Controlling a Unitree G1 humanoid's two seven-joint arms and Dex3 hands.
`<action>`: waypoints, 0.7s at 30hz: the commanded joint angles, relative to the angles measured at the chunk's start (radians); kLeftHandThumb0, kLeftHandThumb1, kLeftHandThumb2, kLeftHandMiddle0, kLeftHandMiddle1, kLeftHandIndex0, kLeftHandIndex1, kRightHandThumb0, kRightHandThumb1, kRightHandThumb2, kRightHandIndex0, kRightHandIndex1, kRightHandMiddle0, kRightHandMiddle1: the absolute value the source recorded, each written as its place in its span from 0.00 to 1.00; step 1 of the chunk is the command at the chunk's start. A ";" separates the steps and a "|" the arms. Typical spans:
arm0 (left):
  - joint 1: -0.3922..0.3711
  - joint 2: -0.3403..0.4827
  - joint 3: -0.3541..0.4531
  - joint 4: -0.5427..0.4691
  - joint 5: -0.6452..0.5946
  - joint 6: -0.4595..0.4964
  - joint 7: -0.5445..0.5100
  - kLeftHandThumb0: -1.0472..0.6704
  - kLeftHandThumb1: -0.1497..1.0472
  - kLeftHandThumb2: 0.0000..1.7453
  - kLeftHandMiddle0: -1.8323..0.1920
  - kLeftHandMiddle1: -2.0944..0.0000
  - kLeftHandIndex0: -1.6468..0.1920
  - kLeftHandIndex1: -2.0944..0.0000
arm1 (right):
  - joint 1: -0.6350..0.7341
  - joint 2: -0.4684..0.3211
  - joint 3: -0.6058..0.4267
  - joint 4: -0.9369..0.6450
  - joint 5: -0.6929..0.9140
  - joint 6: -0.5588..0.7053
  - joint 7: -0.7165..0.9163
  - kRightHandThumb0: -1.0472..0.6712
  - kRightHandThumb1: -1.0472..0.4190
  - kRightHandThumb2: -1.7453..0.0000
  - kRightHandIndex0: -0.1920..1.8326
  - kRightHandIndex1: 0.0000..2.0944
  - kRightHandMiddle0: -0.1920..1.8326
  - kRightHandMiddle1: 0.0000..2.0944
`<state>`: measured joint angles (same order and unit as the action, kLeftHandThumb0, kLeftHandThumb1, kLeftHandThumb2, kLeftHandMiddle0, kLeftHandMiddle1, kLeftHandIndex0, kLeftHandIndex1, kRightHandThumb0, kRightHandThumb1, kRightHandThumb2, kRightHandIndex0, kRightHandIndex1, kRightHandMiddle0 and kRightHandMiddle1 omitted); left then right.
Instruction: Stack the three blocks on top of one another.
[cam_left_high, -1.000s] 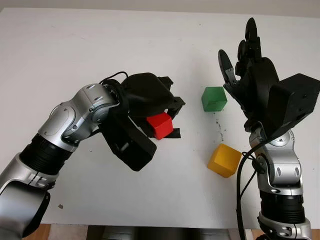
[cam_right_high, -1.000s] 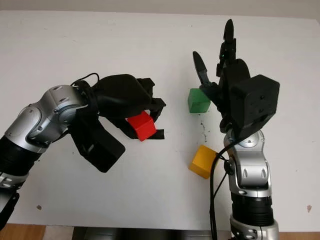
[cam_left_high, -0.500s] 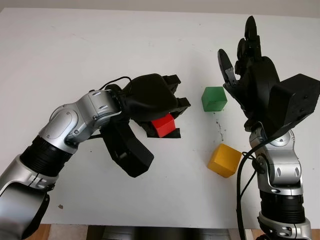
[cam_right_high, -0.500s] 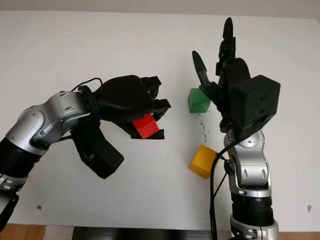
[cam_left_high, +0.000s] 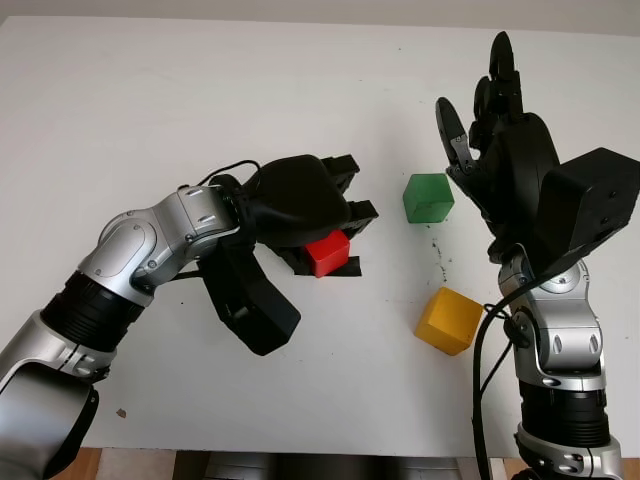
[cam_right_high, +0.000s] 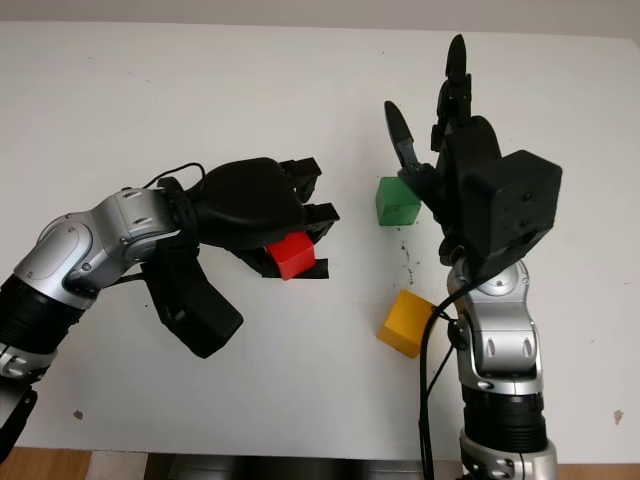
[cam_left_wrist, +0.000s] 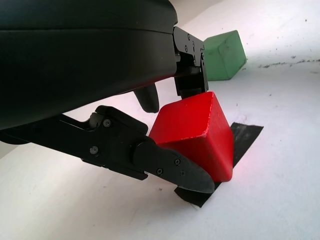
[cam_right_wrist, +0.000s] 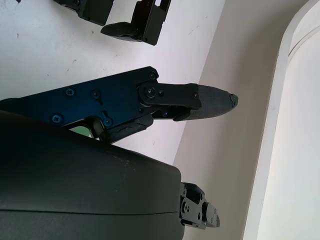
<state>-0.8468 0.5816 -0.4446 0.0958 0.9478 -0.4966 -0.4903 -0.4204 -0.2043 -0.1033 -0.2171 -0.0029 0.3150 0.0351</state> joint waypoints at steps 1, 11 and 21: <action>-0.004 0.009 -0.014 -0.001 -0.002 -0.006 -0.010 0.30 1.00 0.04 1.00 0.34 0.79 0.18 | 0.008 -0.002 -0.003 -0.008 0.000 -0.014 0.001 0.22 0.00 0.76 0.00 0.00 0.00 0.01; -0.002 0.009 -0.003 0.007 -0.023 -0.025 0.003 0.20 0.94 0.03 0.97 0.74 0.90 0.46 | 0.011 -0.001 -0.003 -0.012 0.000 -0.009 0.005 0.22 0.00 0.76 0.00 0.00 0.00 0.00; 0.002 0.012 0.015 -0.012 -0.071 0.009 -0.059 0.17 0.90 0.03 1.00 1.00 1.00 0.98 | 0.011 -0.003 0.000 -0.011 -0.007 -0.006 0.002 0.22 0.00 0.76 0.00 0.00 0.00 0.01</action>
<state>-0.8474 0.5901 -0.4428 0.1048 0.8956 -0.4957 -0.5416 -0.4185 -0.2044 -0.1027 -0.2173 -0.0055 0.3151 0.0385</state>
